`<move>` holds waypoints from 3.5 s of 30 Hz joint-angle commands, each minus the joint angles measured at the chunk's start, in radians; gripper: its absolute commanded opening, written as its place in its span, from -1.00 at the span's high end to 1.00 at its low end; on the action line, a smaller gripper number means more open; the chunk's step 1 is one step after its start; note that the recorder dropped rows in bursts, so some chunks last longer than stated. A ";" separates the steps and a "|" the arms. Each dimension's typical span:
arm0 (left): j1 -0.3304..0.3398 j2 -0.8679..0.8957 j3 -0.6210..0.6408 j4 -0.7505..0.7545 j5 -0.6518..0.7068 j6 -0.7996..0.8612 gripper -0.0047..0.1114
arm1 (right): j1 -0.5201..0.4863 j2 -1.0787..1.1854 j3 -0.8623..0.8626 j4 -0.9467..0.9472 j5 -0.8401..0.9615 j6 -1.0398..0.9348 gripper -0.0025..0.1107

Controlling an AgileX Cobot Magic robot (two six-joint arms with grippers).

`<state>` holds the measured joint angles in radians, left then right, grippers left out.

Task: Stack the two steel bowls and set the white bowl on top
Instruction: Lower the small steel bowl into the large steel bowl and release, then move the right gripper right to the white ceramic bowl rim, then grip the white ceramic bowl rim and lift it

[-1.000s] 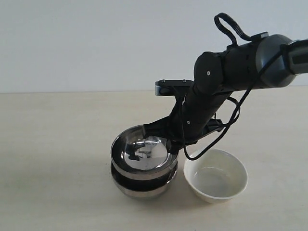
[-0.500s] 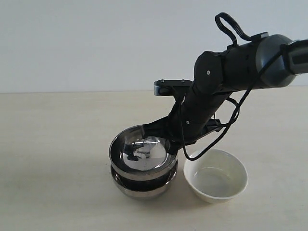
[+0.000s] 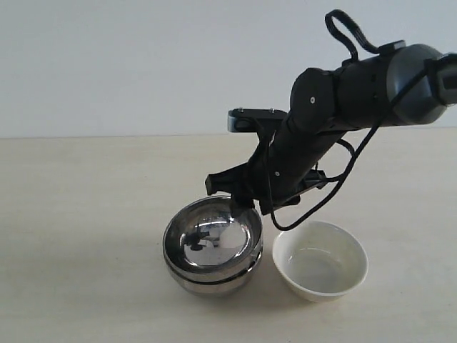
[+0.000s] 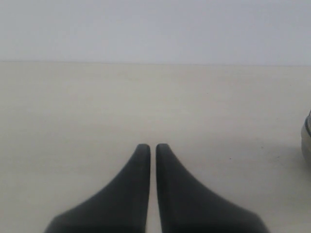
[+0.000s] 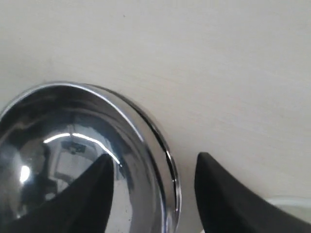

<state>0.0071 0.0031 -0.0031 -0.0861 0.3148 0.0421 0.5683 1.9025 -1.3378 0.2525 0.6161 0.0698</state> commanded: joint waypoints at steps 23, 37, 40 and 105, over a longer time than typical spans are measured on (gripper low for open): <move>-0.005 -0.003 0.003 0.000 -0.008 -0.005 0.85 | 0.001 -0.001 0.000 0.013 0.085 -0.076 0.96; -0.005 -0.003 0.003 0.000 -0.008 -0.005 0.85 | 0.001 -0.061 0.000 0.022 0.091 -0.105 0.96; -0.005 -0.003 0.003 0.000 -0.008 -0.005 0.85 | 0.001 -0.108 0.000 0.017 0.098 -0.105 0.96; -0.005 -0.003 0.003 0.000 -0.008 -0.005 0.85 | -0.109 -0.056 0.248 -0.494 0.071 0.328 0.96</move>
<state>0.0071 0.0031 -0.0031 -0.0861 0.3148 0.0421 0.4623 1.8819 -1.0951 -0.2268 0.6887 0.4035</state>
